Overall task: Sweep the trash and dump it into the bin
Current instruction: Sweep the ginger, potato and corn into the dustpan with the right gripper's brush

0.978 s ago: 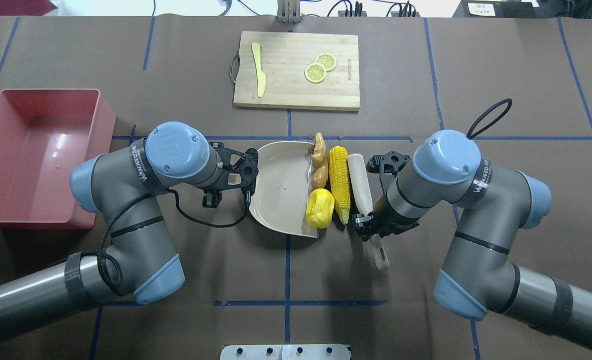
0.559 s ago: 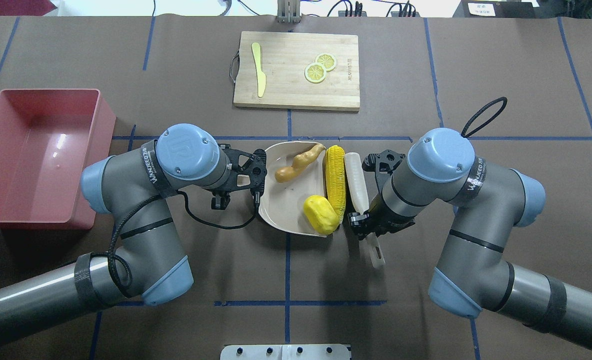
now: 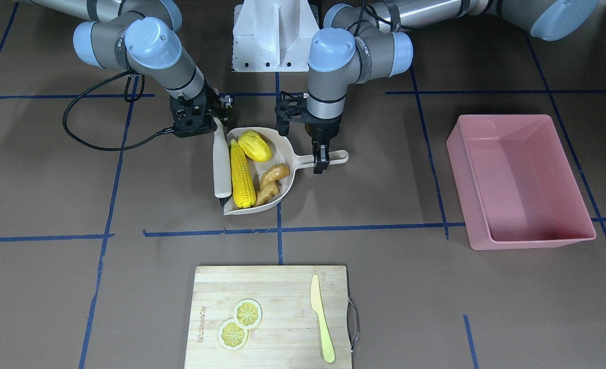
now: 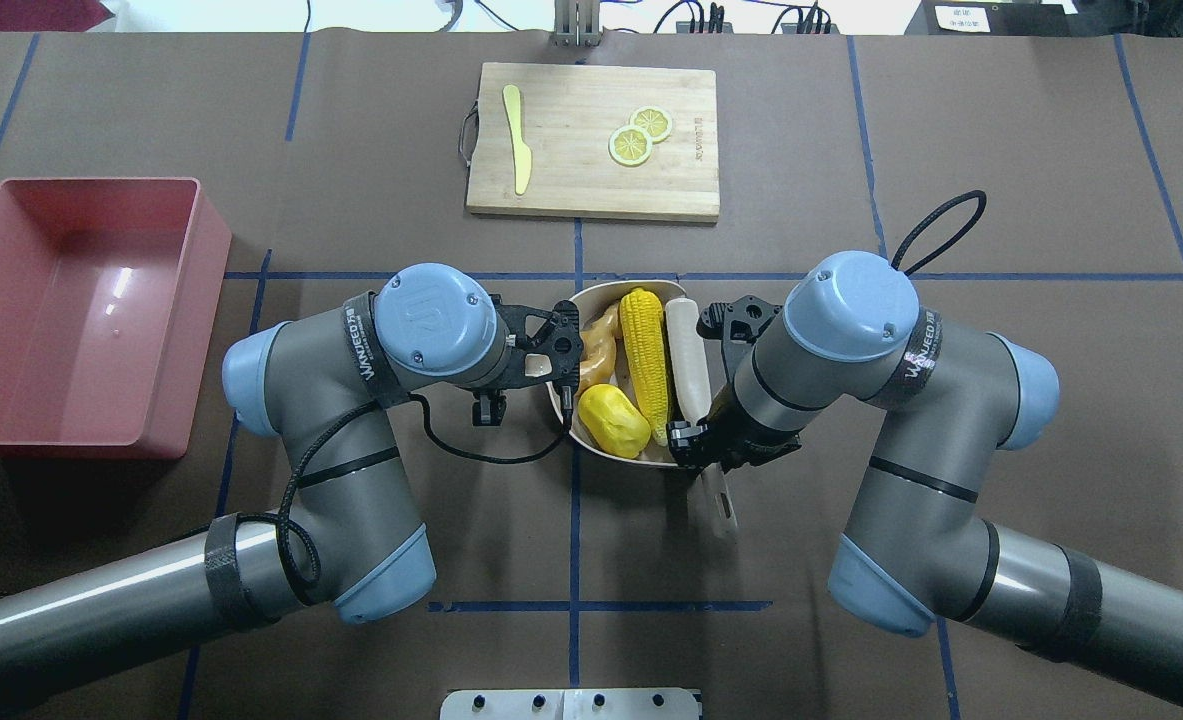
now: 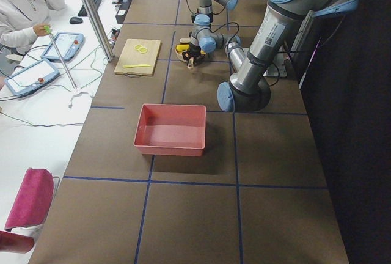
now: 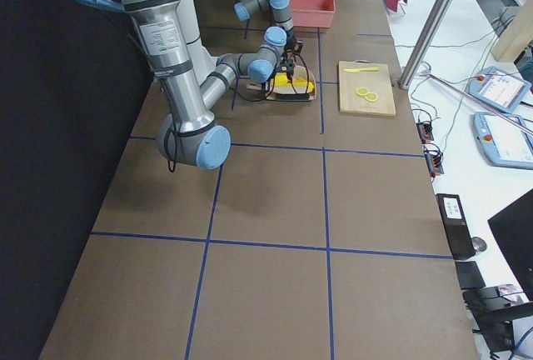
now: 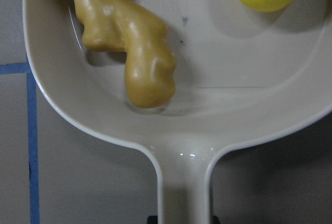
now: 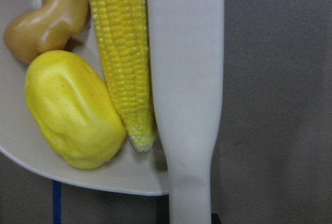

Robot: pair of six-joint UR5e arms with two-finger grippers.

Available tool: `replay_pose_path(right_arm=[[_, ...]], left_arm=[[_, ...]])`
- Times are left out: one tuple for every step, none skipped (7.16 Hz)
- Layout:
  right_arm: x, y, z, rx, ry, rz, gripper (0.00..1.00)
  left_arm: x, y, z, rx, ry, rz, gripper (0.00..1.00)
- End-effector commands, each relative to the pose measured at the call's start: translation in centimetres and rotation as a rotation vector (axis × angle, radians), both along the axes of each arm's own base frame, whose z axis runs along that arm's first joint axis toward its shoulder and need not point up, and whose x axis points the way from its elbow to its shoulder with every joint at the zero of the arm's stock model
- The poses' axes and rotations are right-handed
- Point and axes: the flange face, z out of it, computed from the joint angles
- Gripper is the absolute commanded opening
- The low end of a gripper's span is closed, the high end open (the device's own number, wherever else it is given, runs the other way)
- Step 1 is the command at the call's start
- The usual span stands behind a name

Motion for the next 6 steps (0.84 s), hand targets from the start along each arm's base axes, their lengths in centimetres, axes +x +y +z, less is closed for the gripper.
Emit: replay_pose_path(right_arm=[[-0.2, -0.1, -1.2, -0.014, -0.014, 0.015, 0.0], [-0.2, -0.1, -1.2, -0.018, -0.014, 0.016, 0.0], [0.4, -0.3, -1.5, -0.025, -0.023, 0.012, 0.0], [2.3, -0.9, -1.7, -0.042, -0.04, 0.013, 0.0], [3.6, -1.1, -1.0, -0.057, -0.041, 0.016, 0.0], [4.1, -1.4, -0.6, -0.06, -0.038, 0.024, 0.0]], left_arm=[[0.4, 0.4, -0.2, -0.023, 0.013, -0.019, 0.04], [0.3, 0.4, 0.0, -0.023, 0.014, -0.019, 0.04], [0.2, 0.5, 0.0, -0.017, 0.031, -0.019, 0.05], [0.0, 0.6, 0.5, 0.007, 0.088, -0.021, 0.05], [-0.3, 0.7, 1.0, -0.019, 0.125, -0.048, 0.05], [-0.5, 0.8, 0.7, -0.026, 0.139, -0.054, 0.05]])
